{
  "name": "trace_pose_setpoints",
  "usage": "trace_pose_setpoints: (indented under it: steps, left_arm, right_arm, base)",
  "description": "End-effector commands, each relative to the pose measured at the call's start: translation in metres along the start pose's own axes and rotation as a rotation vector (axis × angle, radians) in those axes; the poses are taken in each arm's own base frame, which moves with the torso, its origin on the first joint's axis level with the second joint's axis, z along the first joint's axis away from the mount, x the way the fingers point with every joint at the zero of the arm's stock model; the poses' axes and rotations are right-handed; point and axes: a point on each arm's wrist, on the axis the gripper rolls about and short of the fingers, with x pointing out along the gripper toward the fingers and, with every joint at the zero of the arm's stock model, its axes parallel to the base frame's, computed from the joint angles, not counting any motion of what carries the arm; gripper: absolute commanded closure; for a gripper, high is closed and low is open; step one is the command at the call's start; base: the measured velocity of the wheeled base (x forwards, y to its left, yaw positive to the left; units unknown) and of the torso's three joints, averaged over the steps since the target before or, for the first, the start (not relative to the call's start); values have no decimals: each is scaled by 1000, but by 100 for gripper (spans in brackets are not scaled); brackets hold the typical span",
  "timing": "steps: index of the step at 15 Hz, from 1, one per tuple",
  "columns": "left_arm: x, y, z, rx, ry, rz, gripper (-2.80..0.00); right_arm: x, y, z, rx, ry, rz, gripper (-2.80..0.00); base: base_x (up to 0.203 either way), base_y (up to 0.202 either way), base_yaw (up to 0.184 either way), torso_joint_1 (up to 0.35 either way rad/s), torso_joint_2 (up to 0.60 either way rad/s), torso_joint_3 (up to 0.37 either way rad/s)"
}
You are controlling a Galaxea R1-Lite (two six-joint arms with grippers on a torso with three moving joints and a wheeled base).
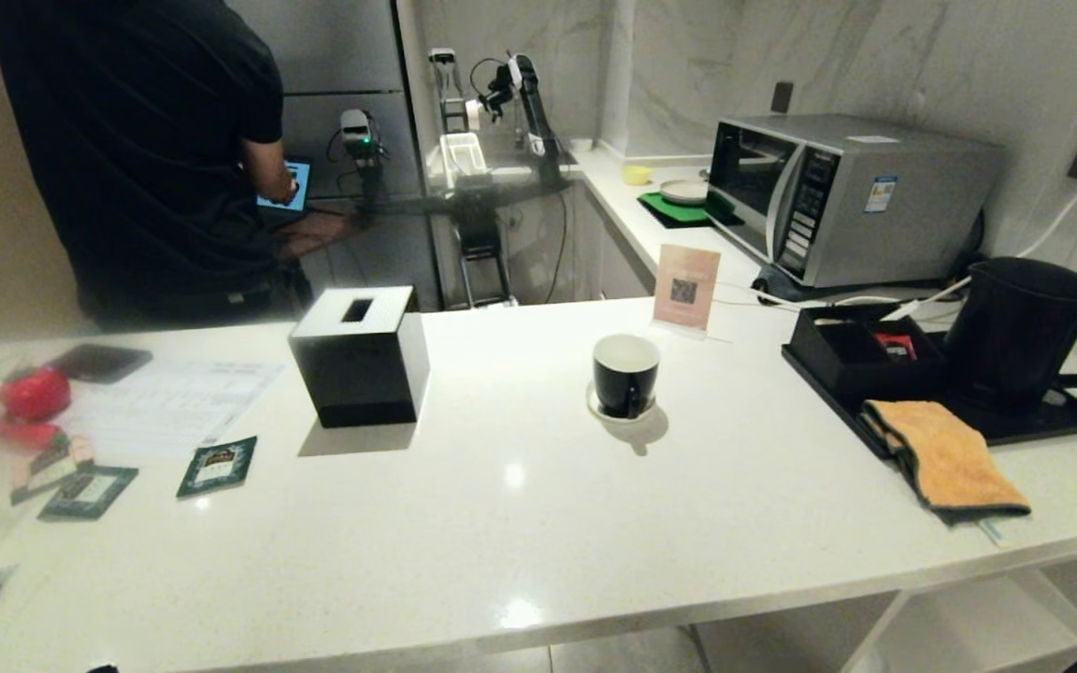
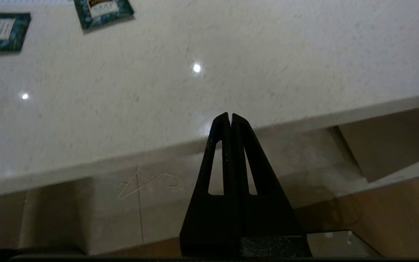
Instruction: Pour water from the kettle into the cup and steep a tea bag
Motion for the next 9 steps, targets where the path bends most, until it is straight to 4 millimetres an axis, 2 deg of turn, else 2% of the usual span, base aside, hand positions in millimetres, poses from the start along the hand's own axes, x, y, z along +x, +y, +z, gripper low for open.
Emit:
trace_pose_setpoints:
  steps: [1, 4, 9]
  left_arm:
    - [-15, -1, -12, 14, -93, 39, 0]
    - [-27, -1, -26, -9, -171, 71, 0]
    - [-41, -2, -37, -33, -368, 96, 0]
  right_arm:
    - [0, 0, 0, 0, 2, 0, 0]
    - [0, 0, 0, 0, 2, 0, 0]
    - [0, 0, 0, 0, 2, 0, 0]
  base:
    - [0, 0, 0, 0, 0, 0]
    - [0, 0, 0, 0, 0, 0]
    - [0, 0, 0, 0, 0, 0]
